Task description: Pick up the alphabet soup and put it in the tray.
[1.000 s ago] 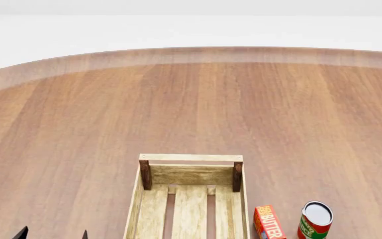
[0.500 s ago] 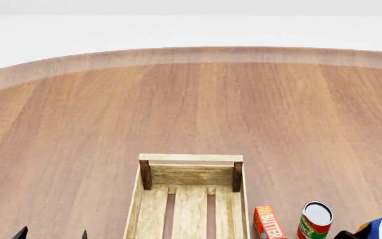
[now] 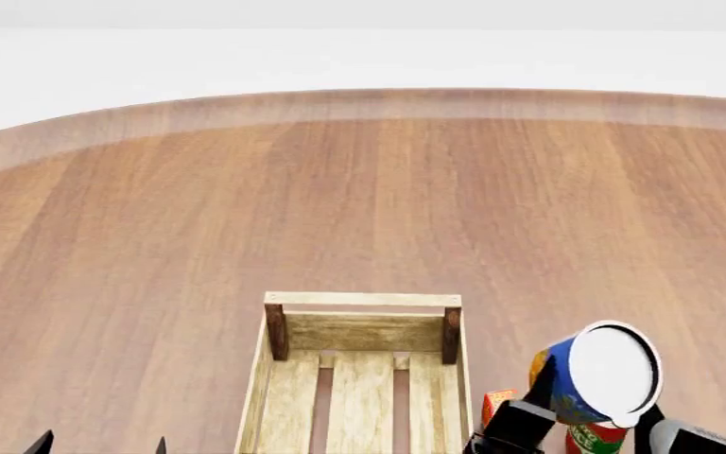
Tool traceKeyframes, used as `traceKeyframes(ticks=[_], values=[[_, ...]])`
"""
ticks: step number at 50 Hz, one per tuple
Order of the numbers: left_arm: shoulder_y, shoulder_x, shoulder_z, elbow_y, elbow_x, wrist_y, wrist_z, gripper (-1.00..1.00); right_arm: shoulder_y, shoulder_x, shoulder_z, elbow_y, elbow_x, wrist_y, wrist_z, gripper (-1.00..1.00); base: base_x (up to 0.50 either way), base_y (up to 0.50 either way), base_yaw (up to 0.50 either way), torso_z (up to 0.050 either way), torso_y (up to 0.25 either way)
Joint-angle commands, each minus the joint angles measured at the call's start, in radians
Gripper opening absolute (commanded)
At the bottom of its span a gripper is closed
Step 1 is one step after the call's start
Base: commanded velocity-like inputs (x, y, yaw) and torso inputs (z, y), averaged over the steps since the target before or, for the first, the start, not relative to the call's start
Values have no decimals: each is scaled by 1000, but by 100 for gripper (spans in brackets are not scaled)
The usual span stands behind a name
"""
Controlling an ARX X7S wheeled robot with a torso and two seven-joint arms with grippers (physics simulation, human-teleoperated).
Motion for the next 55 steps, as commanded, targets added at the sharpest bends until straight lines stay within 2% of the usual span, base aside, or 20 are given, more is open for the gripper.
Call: traceKeyframes(ticks=[1, 18, 30, 55], values=[[0, -3, 4, 3, -3, 0, -4, 100, 79, -8, -70, -10, 4, 47, -36, -100, 0, 0, 0, 0, 0], [2, -10, 8, 8, -10, 3, -8, 100, 148, -47, -182, 44, 10, 75, -88, -100, 0, 0, 0, 0, 1], [1, -12, 11, 10, -13, 3, -12, 100, 178, -76, -327, 100, -50, 83, -147, -100, 0, 0, 0, 1, 1], [-1, -16, 19, 5, -20, 9, -16, 100, 175, -105, -468, 276, -193, -39, -234, -100, 0, 0, 0, 0, 1]])
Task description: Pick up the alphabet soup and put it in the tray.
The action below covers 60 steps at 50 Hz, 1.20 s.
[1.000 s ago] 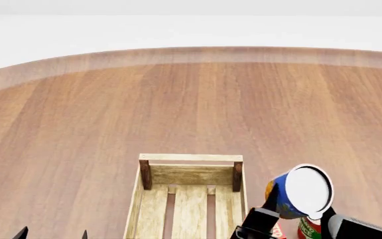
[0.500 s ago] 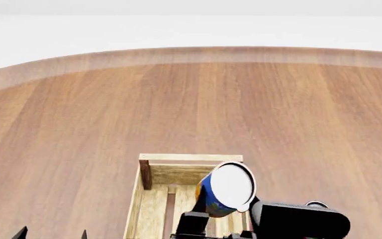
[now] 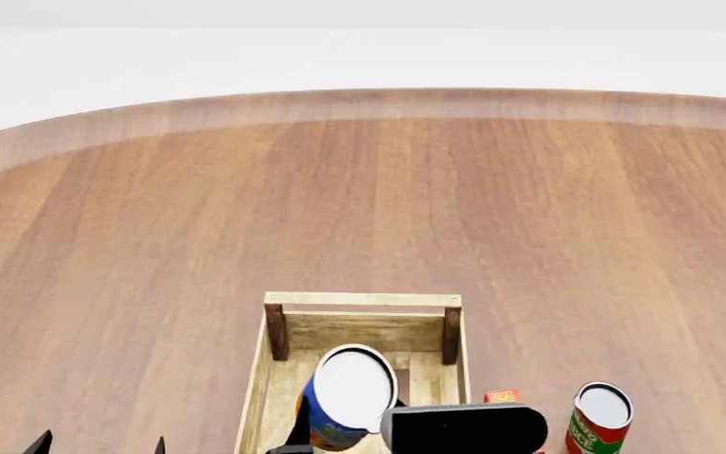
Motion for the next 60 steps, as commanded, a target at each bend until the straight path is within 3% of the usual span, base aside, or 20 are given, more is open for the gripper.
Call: traceKeyframes(ticks=[1, 43, 60], values=[[-1, -3, 4, 0, -3, 1, -2, 100, 6, -10, -58, 62, -87, -55, -48, -100, 0, 0, 0, 0, 0], [-4, -11, 16, -3, -13, 8, -11, 100, 44, -87, -122, 553, -216, -302, -149, -100, 0, 0, 0, 0, 0], [-6, -14, 21, 0, -16, 6, -16, 100, 75, -111, -119, 643, -190, -288, -154, -100, 0, 0, 0, 0, 1]])
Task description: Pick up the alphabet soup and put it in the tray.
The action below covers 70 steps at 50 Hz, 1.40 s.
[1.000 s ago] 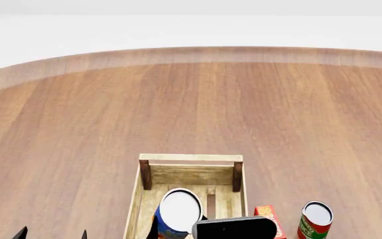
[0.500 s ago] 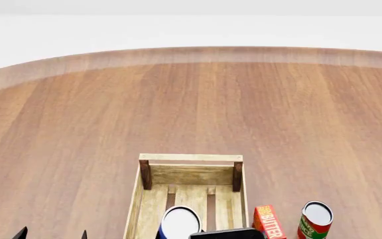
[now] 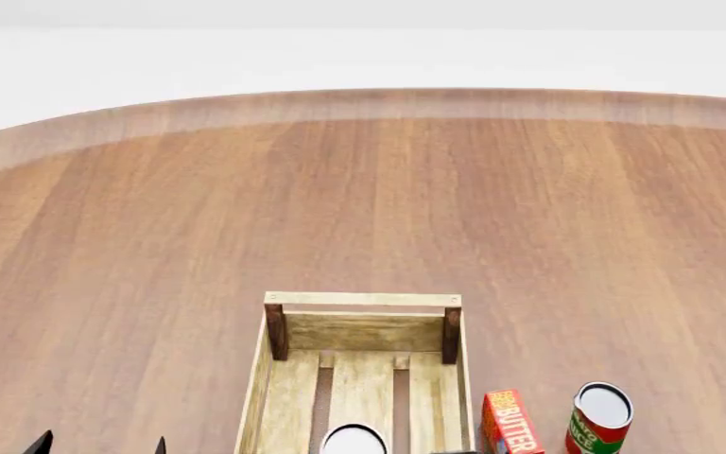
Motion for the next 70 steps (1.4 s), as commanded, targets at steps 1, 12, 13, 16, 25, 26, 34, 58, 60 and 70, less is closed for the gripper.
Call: traceKeyframes(ticks=[1, 12, 13, 16, 25, 26, 34, 58, 60, 70], values=[[-1, -2, 3, 0, -2, 0, -3, 100, 25, -17, -4, 56, -25, -7, -14, -100, 0, 0, 0, 0, 10], [-2, -4, 6, 0, -5, 1, -5, 100, 33, -22, -17, 81, -25, -4, -13, -100, 0, 0, 0, 0, 0], [-2, -4, 7, 0, -4, 1, -6, 100, 35, -22, -17, 84, -25, -2, -11, -100, 0, 0, 0, 0, 0], [-3, -5, 7, -1, -6, 1, -6, 100, 38, -24, -18, 93, -25, 5, -4, -100, 0, 0, 0, 3, 3], [0, -8, 9, 2, -8, 5, -8, 100, 41, -26, -26, 102, -23, 18, 8, -100, 0, 0, 0, 0, 0], [0, -8, 9, 2, -8, 6, -8, 100, 40, -24, -30, 99, -23, 25, 8, -100, 0, 0, 0, 0, 0], [0, -10, 11, 3, -9, 5, -10, 100, 45, -26, -36, 113, -20, 29, 10, -100, 0, 0, 0, 0, 1], [-2, -14, 16, 4, -15, 7, -14, 100, 49, -25, -42, 128, -1, 21, 12, 100, 0, 0, 0, 0, 0], [-3, -15, 17, 3, -16, 7, -15, 100, 49, -23, -41, 123, 1, 22, 15, 100, 0, 0, 0, 0, 0], [-2, -17, 18, 6, -18, 7, -18, 100, 34, -6, -45, 60, 13, 42, 33, 100, 0, 0, 0, 0, 0]])
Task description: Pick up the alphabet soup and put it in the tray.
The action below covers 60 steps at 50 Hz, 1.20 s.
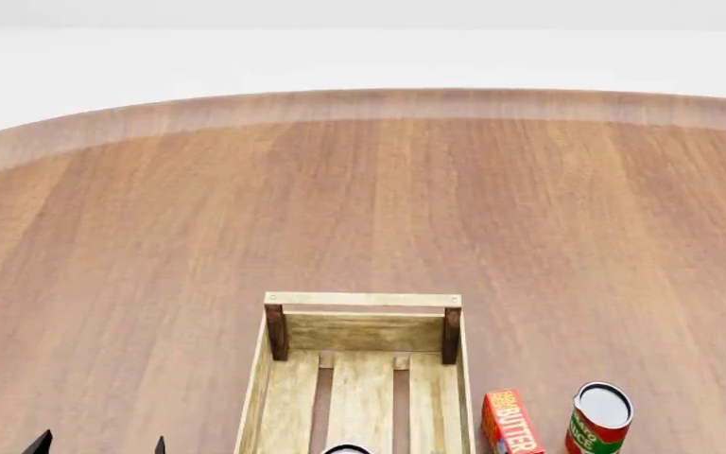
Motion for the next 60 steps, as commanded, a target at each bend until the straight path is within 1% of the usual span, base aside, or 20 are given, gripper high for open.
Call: traceKeyframes(ticks=[1, 9, 22, 35, 45, 47, 60], values=[[2, -3, 2, 4, -2, 1, -5, 100, -16, 21, 1, -69, 3, 21, 21, 100, 0, 0, 0, 0, 0], [22, -9, -8, 43, 17, 34, -32, 100, -68, 70, 4, -221, 25, 46, 50, 100, 0, 0, 0, 0, 0], [23, -13, 4, 42, 43, 44, -42, 100, -112, 116, 12, -411, 58, 83, 98, 100, 0, 0, 0, 0, 0], [38, -23, 11, 72, 66, 68, -55, 100, -142, 164, 2, -605, 36, 71, 139, 100, 0, 0, 0, 0, 0], [57, -29, 33, 108, 93, 61, -64, 100, -162, 195, -1, -702, 10, 53, 165, 100, 0, 0, 0, 0, 0], [63, -31, 36, 124, 96, 56, -67, 100, -166, 198, 8, -716, -3, 28, 171, 100, 0, 0, 0, 0, 0], [82, -49, 33, 229, 99, 27, -88, 100, -152, 228, 25, -821, -10, 46, 210, 100, 0, 0, 0, 0, 0]])
